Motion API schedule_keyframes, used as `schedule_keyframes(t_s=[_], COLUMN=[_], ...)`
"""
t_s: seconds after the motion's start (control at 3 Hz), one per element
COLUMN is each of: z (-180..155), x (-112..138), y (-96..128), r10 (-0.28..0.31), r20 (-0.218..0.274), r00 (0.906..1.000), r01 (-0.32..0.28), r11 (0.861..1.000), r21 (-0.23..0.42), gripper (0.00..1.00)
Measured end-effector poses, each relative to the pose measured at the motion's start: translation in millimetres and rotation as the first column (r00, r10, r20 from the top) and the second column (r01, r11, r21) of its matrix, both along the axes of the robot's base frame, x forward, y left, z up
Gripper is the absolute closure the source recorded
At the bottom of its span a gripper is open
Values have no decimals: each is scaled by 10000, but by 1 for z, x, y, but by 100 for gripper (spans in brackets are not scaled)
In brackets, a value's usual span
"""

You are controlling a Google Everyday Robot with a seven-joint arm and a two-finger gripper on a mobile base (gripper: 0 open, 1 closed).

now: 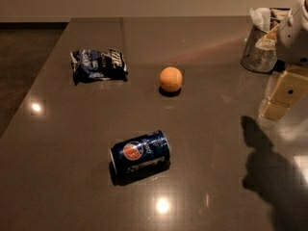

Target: Place pepsi can upright

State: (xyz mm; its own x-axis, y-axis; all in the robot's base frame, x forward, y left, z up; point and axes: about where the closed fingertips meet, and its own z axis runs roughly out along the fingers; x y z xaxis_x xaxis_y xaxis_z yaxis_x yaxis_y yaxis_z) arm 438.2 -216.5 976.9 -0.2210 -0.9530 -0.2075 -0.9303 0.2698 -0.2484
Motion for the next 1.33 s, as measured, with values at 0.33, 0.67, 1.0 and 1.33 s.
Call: schedule_keyframes(t_s=[0.33,0.67,1.0,1.33], z=[0,-3,-10,-30], x=[0,-4,-8,-11], y=[0,29,65,110], r10=[0,1001,2130,3425], r20=[2,115,164,-174], r00=[10000,9949,9769,9393], r01=[0,-1003,-2133,-3420], r11=[10000,9948,9767,9392], r21=[0,178,229,294], gripper=[0,0,0,0])
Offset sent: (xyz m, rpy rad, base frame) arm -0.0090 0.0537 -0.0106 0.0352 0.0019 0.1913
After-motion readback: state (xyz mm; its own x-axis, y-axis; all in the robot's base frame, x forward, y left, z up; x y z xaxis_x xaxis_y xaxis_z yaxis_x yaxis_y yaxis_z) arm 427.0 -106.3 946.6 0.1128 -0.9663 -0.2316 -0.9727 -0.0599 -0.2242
